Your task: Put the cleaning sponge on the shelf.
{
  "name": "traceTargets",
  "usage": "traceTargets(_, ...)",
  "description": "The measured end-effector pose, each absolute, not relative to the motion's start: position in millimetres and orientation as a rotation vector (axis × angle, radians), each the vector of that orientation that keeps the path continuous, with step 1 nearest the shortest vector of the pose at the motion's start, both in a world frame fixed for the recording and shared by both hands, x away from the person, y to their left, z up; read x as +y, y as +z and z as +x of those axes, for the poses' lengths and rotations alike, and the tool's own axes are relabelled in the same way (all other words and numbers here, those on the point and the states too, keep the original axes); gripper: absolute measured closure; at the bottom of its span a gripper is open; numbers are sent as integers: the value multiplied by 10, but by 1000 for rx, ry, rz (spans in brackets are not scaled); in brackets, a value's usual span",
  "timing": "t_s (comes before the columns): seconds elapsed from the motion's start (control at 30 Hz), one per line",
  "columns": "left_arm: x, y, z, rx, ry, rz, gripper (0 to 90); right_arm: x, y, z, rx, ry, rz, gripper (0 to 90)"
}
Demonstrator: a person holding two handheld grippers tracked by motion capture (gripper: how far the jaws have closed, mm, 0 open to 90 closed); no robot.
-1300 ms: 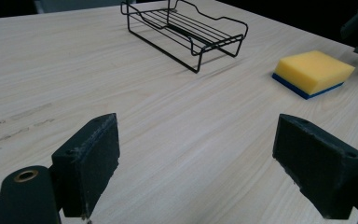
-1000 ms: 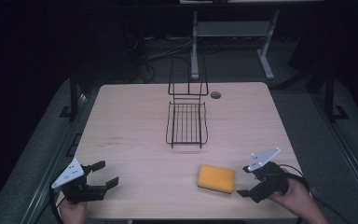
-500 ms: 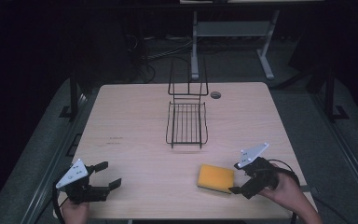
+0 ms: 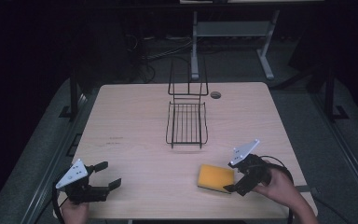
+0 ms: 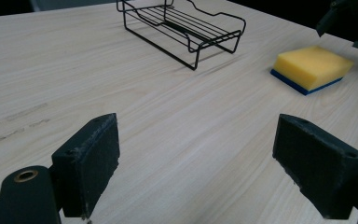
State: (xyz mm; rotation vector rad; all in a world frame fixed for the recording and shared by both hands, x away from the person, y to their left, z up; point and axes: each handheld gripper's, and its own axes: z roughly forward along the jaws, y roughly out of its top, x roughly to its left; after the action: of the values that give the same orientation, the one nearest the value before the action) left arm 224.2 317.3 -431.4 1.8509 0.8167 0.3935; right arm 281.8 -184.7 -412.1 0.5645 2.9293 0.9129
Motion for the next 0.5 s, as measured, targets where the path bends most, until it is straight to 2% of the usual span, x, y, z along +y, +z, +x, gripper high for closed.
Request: traceTargets(0.5,3229,-4307,2236,831,399,1832,140,-1660,-4108,2953,2965,873,496,147)
